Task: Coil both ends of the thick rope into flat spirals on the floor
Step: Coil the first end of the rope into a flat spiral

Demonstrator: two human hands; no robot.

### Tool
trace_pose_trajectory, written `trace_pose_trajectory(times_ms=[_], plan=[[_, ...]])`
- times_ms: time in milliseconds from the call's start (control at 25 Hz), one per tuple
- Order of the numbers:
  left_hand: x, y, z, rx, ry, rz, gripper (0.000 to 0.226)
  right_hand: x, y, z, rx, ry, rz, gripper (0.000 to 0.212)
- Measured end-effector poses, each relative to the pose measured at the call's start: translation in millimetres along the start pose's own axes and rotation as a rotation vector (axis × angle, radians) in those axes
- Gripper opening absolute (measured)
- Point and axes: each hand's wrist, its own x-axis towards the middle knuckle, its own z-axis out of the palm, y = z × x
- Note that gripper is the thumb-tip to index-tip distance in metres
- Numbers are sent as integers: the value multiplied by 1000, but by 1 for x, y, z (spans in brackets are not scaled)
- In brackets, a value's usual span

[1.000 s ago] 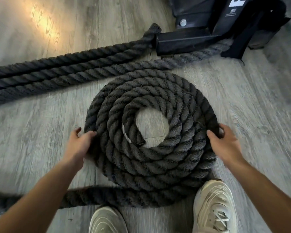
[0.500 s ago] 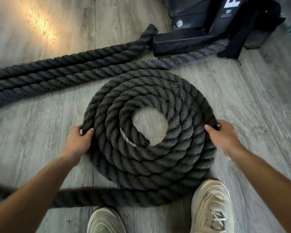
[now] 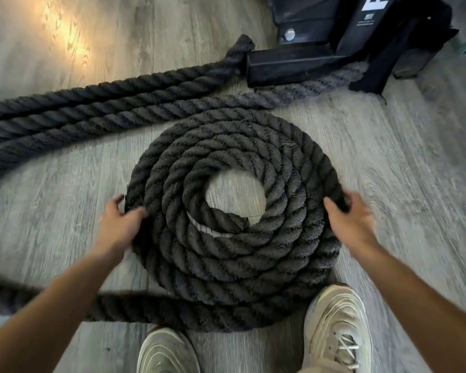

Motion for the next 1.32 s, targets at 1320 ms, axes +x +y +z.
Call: trace_pose_trajectory(times_ms=[1320], plan=[[45,42,4,531,-80,205,66,0,2,-10,-144,-170,20,52]])
